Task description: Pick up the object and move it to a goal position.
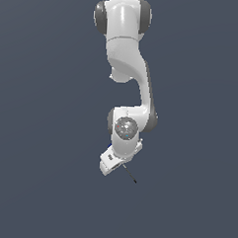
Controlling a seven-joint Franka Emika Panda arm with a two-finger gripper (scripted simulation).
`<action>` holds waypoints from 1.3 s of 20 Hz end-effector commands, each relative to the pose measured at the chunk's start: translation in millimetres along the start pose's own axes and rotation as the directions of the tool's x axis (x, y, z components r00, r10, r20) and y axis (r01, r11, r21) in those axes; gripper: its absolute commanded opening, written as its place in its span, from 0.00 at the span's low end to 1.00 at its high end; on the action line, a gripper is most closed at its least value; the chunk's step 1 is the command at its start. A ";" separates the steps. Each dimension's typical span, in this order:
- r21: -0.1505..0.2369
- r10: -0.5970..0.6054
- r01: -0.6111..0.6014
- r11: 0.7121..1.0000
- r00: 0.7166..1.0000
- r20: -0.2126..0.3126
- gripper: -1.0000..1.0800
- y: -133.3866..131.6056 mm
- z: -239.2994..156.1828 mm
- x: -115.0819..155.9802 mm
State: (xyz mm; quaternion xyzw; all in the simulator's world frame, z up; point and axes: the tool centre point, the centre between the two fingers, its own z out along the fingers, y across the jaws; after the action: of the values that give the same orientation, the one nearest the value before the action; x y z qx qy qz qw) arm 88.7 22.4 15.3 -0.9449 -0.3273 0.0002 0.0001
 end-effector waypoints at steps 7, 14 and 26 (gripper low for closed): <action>0.000 0.000 0.000 1.000 1.000 0.000 0.00 -5.3 -8.1 -6.3; 0.000 0.000 0.000 1.000 1.000 0.000 0.00 -18.5 -27.6 -20.9; -0.001 0.000 0.000 1.000 1.000 0.001 0.00 -58.0 -87.3 -64.1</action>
State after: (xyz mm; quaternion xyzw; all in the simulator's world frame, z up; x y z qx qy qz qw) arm 10.1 27.7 94.6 -0.9450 -0.3272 0.0007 -0.0003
